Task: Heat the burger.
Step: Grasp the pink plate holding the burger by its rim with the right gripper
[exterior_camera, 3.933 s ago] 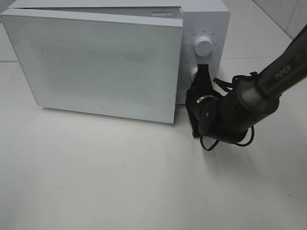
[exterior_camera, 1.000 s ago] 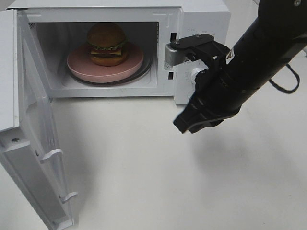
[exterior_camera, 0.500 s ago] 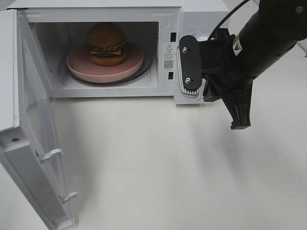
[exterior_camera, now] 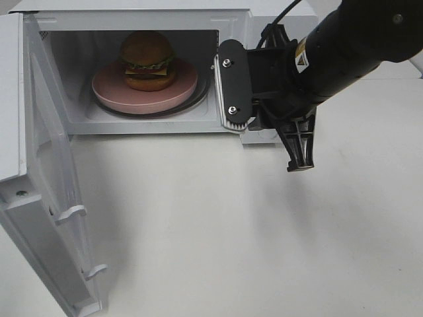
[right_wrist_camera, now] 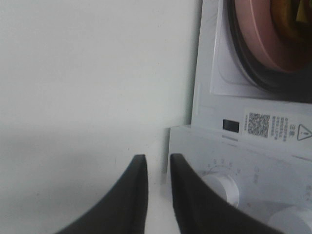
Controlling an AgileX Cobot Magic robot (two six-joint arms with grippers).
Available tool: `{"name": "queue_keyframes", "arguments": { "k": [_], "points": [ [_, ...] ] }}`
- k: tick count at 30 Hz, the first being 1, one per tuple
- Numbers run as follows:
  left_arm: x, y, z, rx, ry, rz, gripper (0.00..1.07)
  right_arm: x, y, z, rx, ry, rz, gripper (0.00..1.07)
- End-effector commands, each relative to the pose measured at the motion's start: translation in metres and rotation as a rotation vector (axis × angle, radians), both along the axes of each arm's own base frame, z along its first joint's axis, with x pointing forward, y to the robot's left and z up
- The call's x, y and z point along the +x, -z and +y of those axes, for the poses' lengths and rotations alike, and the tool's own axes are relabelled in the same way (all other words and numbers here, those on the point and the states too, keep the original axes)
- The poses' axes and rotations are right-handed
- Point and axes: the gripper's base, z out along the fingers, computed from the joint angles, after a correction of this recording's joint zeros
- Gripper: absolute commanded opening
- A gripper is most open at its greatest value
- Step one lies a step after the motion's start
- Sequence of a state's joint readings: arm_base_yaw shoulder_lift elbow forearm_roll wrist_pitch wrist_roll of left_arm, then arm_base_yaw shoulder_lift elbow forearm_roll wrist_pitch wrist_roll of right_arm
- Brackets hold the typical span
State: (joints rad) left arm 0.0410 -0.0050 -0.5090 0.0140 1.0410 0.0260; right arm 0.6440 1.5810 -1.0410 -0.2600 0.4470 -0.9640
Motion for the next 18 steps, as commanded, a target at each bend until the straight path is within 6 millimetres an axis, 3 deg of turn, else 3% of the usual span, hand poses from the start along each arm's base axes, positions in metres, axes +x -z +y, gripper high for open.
{"name": "queue_keyframes", "arguments": {
  "k": [1,7,9,12,14,18],
  "points": [
    [-0.001,-0.001,0.000,-0.002,-0.004,-0.021,0.98,0.002,-0.002,0.015,0.001,-0.040,-0.027,0.28],
    [-0.001,-0.001,0.000,-0.002,-0.004,-0.021,0.98,0.013,-0.001,0.027,0.049,0.009,-0.033,0.47],
    [-0.001,-0.001,0.000,-0.002,-0.004,-0.021,0.98,0.020,0.001,0.037,0.076,0.043,-0.031,0.69],
    [-0.001,-0.001,0.000,-0.002,-0.004,-0.021,0.98,0.022,0.002,0.039,0.077,0.046,-0.035,0.74],
    [-0.001,-0.001,0.000,-0.002,-0.004,-0.021,0.98,0.032,0.008,0.048,0.083,0.047,-0.036,0.89],
    [-0.001,-0.001,0.000,-0.002,-0.004,-0.021,0.98,0.039,0.012,0.053,0.077,0.045,-0.037,0.94]
  ]
}}
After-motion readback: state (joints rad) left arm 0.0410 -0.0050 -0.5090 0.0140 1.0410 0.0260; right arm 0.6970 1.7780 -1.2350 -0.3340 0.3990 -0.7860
